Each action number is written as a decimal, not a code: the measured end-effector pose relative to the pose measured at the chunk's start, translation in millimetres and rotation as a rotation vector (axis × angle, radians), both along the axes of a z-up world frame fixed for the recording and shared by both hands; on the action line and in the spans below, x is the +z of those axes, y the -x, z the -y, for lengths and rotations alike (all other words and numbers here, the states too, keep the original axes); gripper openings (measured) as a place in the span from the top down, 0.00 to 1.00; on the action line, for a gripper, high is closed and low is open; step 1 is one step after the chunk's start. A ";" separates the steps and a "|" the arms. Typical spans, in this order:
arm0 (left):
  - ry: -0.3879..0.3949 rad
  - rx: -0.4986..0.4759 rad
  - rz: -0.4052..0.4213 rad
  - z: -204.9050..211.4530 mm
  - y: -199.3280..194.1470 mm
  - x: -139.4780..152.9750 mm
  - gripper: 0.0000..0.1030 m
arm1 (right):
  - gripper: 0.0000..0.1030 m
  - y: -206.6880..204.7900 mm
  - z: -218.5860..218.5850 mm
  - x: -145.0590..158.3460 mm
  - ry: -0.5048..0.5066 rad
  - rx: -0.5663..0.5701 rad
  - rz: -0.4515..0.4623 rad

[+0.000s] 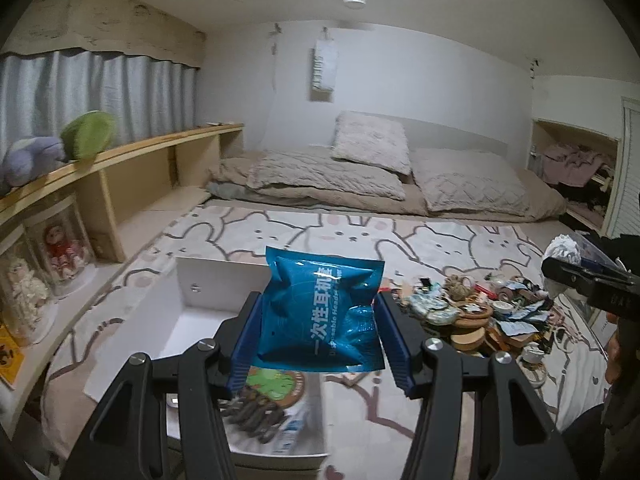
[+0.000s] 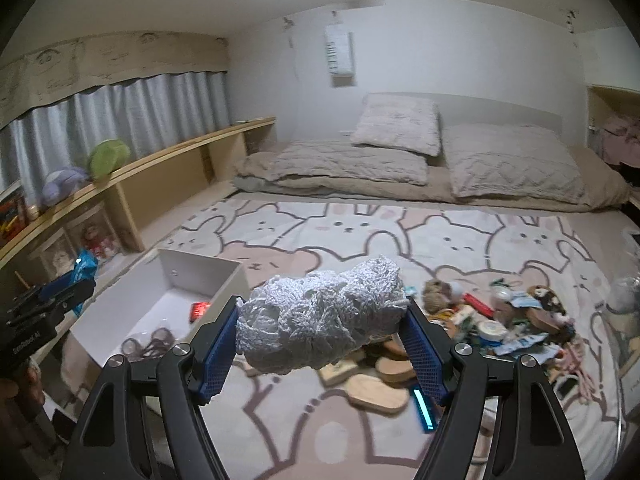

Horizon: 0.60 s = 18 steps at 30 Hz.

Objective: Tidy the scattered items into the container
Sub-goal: 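Lift and carry the blue packet and yarn bundle over the white box with both tools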

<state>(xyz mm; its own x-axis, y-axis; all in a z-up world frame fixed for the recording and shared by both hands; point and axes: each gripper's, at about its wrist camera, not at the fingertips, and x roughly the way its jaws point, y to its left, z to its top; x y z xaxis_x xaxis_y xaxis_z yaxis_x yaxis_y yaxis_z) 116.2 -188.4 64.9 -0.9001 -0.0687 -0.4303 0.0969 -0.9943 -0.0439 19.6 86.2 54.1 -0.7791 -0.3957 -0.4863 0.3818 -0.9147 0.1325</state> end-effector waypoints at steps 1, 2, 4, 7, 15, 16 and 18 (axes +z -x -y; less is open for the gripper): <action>-0.002 0.009 -0.003 6.1 -2.9 1.1 0.45 | 0.26 -1.1 6.8 0.5 0.000 0.013 0.001; -0.003 0.019 -0.005 11.7 -5.6 1.9 0.45 | 0.26 -2.1 13.4 0.7 0.000 0.026 0.001; 0.000 0.043 -0.012 24.4 -12.0 4.4 0.45 | 0.26 -4.3 27.6 1.1 -0.003 0.052 0.002; 0.001 0.073 -0.022 42.2 -21.3 6.5 0.45 | 0.26 -8.3 48.8 2.2 -0.005 0.092 0.006; -0.001 0.125 -0.031 77.4 -36.9 4.1 0.45 | 0.26 -18.7 102.3 4.5 -0.028 0.190 0.012; -0.002 0.129 -0.031 81.5 -38.2 3.5 0.45 | 0.26 -20.2 110.0 4.2 -0.035 0.203 0.012; -0.005 0.137 -0.029 88.1 -39.7 1.8 0.45 | 0.26 -22.3 125.0 3.1 -0.050 0.231 0.015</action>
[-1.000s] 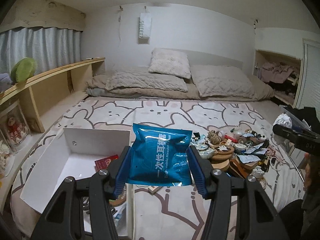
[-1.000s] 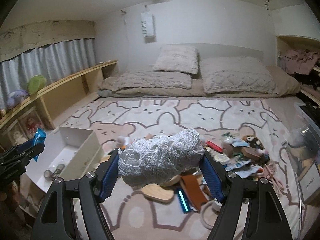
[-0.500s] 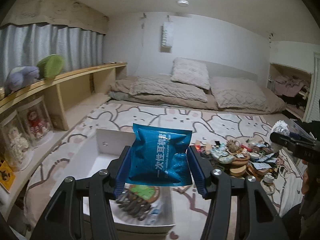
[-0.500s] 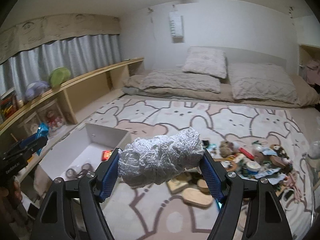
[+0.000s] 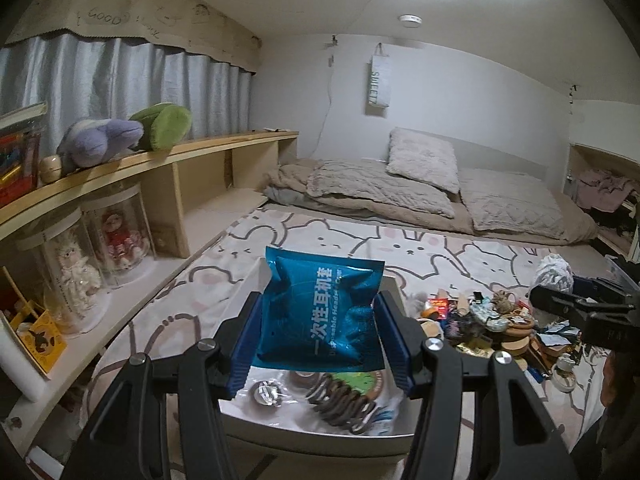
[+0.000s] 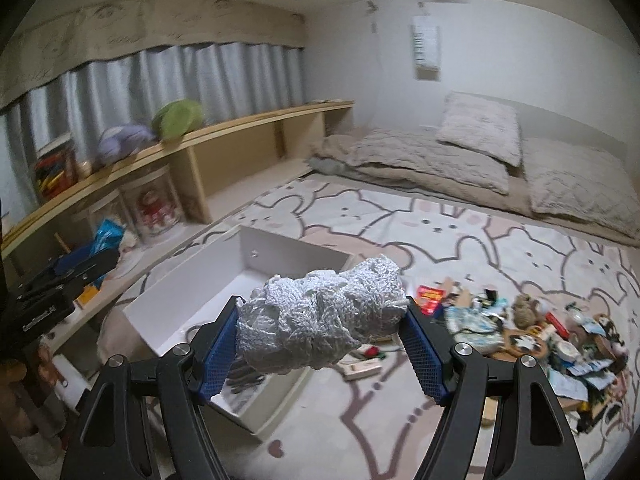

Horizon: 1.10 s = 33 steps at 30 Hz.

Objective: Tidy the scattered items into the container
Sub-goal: 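Lift and carry the blue packet and yarn bundle over the white box with both tools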

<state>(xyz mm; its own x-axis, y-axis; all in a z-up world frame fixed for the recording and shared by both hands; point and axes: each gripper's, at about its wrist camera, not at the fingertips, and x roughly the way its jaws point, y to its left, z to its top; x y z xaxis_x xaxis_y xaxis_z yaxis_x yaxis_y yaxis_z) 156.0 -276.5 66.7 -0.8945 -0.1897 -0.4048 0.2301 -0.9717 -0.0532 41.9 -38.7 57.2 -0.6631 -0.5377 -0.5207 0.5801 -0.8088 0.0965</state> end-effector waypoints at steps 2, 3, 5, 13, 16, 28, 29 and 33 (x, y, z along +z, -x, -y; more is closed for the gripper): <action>-0.003 0.005 0.003 6.0 -0.7 -2.3 0.46 | 0.26 -0.8 14.3 -2.0 -0.019 0.028 0.003; -0.004 0.008 0.005 8.9 -0.6 -3.6 0.46 | 0.26 -0.4 21.2 -3.3 -0.031 0.042 0.004; -0.005 0.012 0.013 14.8 0.9 -7.2 0.45 | 0.26 0.5 34.5 -6.4 -0.059 0.073 0.006; -0.041 0.010 0.044 30.8 15.6 -21.1 0.45 | 0.26 19.8 84.6 -32.2 -0.236 0.252 0.054; -0.055 0.006 0.060 35.4 24.0 -25.3 0.46 | 0.26 35.0 97.0 -44.9 -0.297 0.299 0.094; -0.049 -0.004 0.152 39.9 59.6 -33.8 0.45 | 0.26 70.6 133.8 -84.8 -0.429 0.441 0.142; -0.051 -0.006 0.161 40.8 63.0 -34.8 0.45 | 0.26 73.0 135.3 -88.3 -0.437 0.447 0.145; -0.053 -0.008 0.202 42.6 76.8 -40.6 0.45 | 0.26 83.6 137.1 -102.9 -0.473 0.469 0.156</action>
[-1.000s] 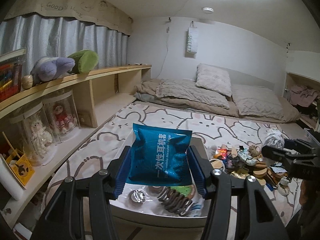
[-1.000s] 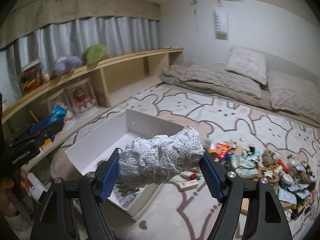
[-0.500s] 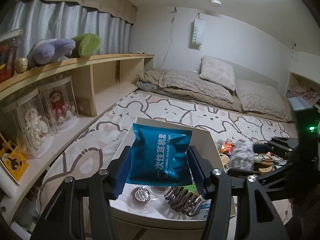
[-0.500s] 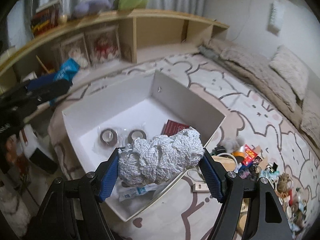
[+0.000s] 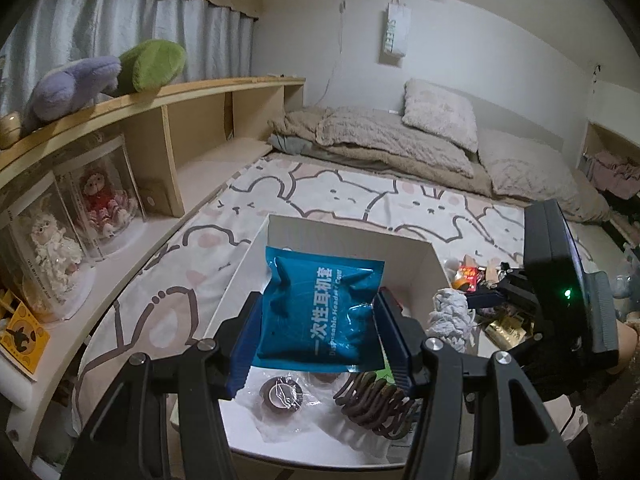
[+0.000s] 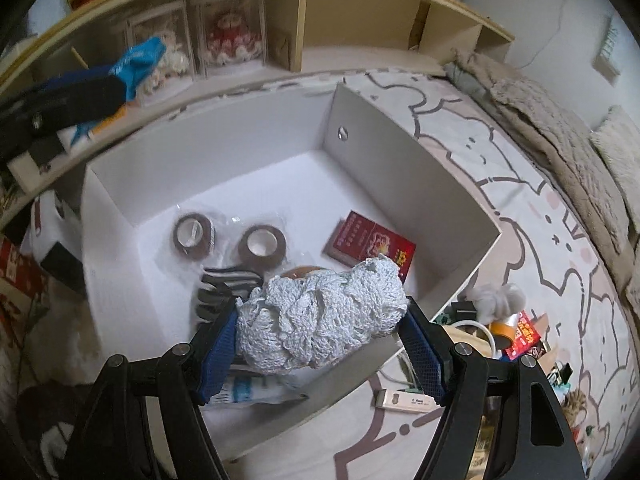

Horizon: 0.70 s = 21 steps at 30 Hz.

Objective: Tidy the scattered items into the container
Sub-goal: 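Lift and carry the blue packet and yarn bundle over the white box with both tools, then open the right tool to drop the yarn while the left tool drops the blue packet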

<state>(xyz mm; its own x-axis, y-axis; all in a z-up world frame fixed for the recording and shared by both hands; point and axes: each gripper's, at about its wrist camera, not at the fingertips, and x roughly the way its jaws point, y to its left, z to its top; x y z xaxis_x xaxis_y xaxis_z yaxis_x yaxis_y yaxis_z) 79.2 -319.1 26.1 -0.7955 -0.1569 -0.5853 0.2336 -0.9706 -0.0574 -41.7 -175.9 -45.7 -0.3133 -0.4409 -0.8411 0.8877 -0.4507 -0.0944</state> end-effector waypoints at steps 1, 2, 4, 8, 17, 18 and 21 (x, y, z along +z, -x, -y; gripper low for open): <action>-0.005 -0.003 0.015 0.0 4.4 -2.7 0.45 | 0.26 1.6 -0.8 -3.0 -0.009 0.007 0.000; -0.009 -0.007 0.029 -0.6 8.6 -5.3 0.45 | 0.26 3.0 -2.3 -5.3 -0.015 0.014 0.002; -0.015 -0.013 0.054 -1.5 16.6 -9.2 0.45 | 0.26 4.4 -5.3 -8.6 -0.022 0.036 0.008; -0.031 -0.021 0.105 -1.6 35.6 -15.9 0.45 | 0.26 4.0 -6.7 -8.9 -0.022 0.077 -0.001; -0.025 -0.050 0.257 -7.3 81.1 -34.4 0.46 | 0.21 0.2 -5.1 -15.2 -0.051 0.174 -0.055; -0.027 -0.052 0.271 -7.1 85.5 -36.1 0.46 | 0.21 -0.7 -5.2 -15.8 -0.055 0.184 -0.069; -0.037 -0.050 0.323 -5.2 100.0 -44.3 0.46 | 0.18 -3.0 -7.4 -16.4 -0.059 0.213 -0.107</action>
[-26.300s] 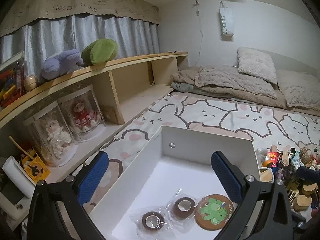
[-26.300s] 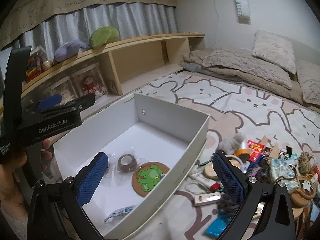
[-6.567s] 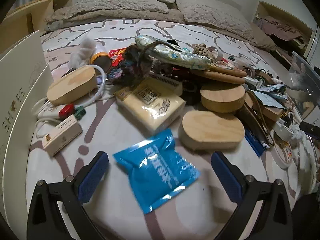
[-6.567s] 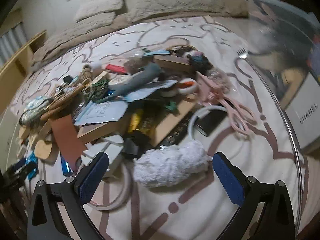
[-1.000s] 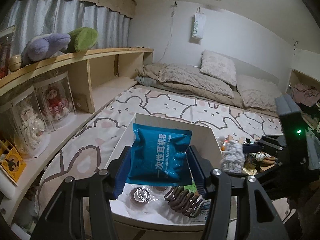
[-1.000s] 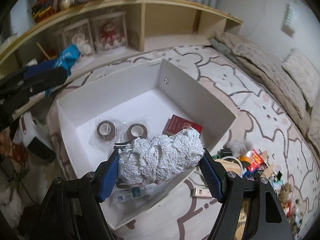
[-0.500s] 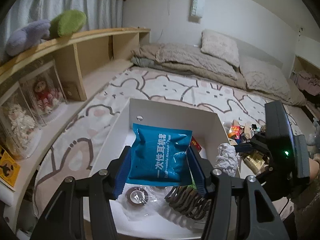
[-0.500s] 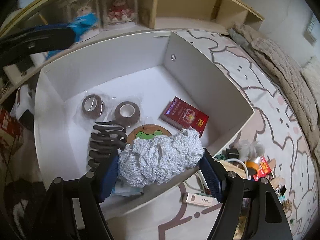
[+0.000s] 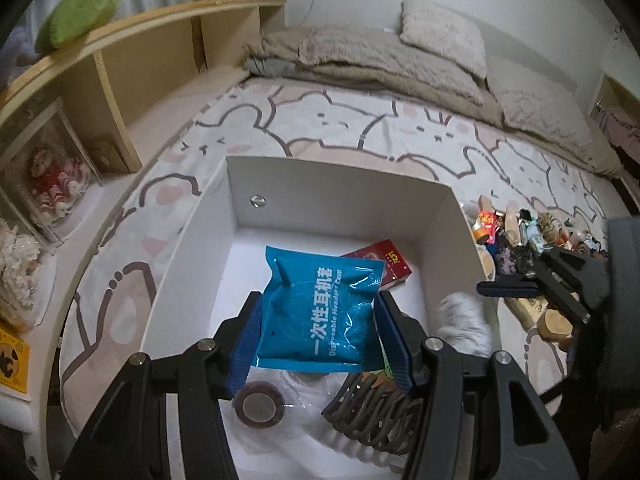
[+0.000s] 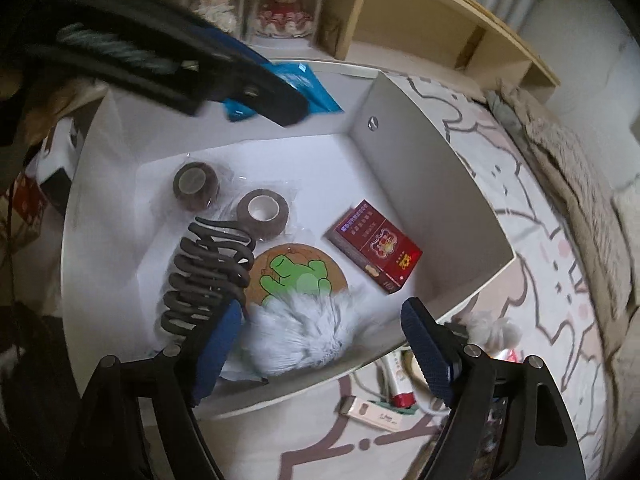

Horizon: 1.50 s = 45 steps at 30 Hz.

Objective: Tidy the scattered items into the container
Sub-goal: 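Open the right tool to drop the yarn while the left tool drops the blue packet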

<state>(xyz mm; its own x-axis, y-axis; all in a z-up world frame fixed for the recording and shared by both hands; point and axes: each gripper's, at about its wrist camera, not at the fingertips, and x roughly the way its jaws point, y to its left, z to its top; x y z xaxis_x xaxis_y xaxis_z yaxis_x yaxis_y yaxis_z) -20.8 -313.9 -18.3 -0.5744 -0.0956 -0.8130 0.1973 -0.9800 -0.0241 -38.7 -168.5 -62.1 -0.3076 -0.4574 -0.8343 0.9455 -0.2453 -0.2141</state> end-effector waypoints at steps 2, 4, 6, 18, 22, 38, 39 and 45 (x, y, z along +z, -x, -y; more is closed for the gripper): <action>-0.014 0.007 0.032 1.7 8.4 -6.3 0.46 | 0.07 0.1 -2.4 0.0 0.006 0.004 -0.009; -0.029 0.015 0.065 3.9 17.3 -13.0 0.46 | 0.07 2.7 -6.1 2.6 0.029 0.005 -0.001; -0.034 0.022 0.087 5.4 24.9 -17.8 0.46 | 0.07 5.8 -9.1 5.7 0.051 -0.001 0.015; -0.081 0.090 0.241 17.2 83.8 -46.9 0.46 | 0.07 7.3 -18.3 17.8 0.130 0.017 0.050; -0.084 0.141 0.276 27.6 99.8 -57.1 0.45 | 0.07 8.0 -21.0 21.5 0.157 0.021 0.064; -0.168 0.232 0.306 47.0 99.5 -66.8 0.00 | 0.07 24.2 -25.5 17.0 0.215 -0.034 0.141; -0.163 0.229 0.303 46.5 97.2 -64.6 0.00 | 0.07 24.3 -25.6 17.6 0.221 -0.037 0.143; -0.131 0.213 0.271 38.7 84.9 -49.9 0.00 | 0.07 22.0 -26.7 23.7 0.257 -0.051 0.155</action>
<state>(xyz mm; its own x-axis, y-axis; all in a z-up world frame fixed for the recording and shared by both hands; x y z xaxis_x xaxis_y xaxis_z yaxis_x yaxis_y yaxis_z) -105.6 -352.5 -68.2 -0.3144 -0.0754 -0.9463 0.4134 -0.9082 -0.0649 -60.7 -141.7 -38.5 -0.2135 -0.6466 -0.7323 0.9472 -0.3205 0.0068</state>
